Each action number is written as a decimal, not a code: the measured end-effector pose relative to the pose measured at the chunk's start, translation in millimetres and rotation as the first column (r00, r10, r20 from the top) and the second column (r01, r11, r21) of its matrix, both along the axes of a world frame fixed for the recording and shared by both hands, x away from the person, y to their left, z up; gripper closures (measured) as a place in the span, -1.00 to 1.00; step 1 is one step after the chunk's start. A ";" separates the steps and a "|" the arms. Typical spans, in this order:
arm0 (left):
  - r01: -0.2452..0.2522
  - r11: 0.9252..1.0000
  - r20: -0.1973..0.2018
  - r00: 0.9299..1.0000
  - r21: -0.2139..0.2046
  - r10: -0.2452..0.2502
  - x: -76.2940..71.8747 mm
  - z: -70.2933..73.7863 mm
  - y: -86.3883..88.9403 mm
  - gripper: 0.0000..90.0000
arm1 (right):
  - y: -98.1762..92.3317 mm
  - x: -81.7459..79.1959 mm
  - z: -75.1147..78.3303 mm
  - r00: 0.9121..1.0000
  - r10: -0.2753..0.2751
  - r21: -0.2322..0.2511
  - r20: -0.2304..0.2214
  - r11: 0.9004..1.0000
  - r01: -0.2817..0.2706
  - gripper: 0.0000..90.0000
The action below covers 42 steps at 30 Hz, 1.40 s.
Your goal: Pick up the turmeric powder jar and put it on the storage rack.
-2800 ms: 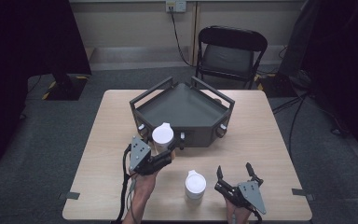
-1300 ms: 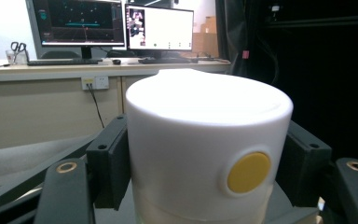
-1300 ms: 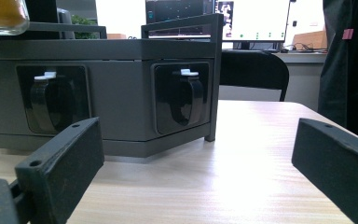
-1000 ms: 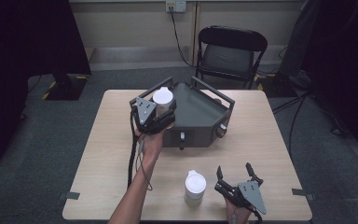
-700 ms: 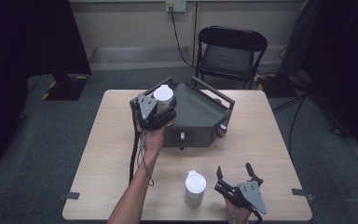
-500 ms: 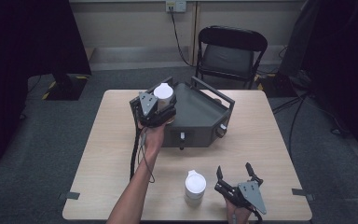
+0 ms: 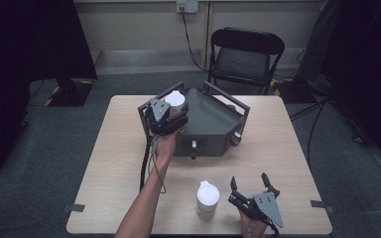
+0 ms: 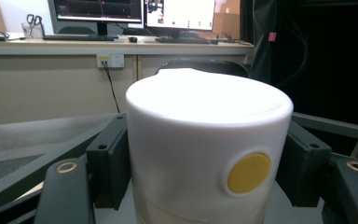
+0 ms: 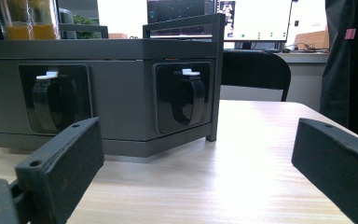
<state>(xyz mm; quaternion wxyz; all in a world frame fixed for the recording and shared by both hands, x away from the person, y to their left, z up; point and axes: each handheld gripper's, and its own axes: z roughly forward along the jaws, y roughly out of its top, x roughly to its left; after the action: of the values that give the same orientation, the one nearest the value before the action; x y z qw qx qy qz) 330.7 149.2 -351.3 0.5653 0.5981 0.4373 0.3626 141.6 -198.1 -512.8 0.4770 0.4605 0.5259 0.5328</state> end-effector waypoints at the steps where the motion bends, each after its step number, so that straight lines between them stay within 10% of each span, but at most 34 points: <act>1: 0.002 1.000 0.003 1.000 0.005 -0.002 0.0 -0.1 -0.4 -0.32 | 0.0 0.0 0.0 1.000 0.000 0.000 0.000 1.000 0.000 -0.98; 28: -0.010 1.000 0.015 1.000 -0.015 0.010 -3.6 -5.7 -2.1 -0.35 | 0.1 0.0 0.0 1.000 -0.001 0.000 0.000 1.000 0.001 -0.98; 42: -0.011 0.997 0.018 1.000 -0.074 0.012 -8.2 -7.0 7.9 -1.00 | 0.5 0.0 0.0 1.000 -0.002 0.000 0.000 1.000 0.002 -0.98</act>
<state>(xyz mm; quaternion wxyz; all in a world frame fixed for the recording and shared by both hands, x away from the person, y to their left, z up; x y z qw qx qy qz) 322.5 157.0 -358.4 0.5890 0.5708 0.4486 0.3551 141.6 -197.6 -512.9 0.4777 0.4611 0.5252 0.5323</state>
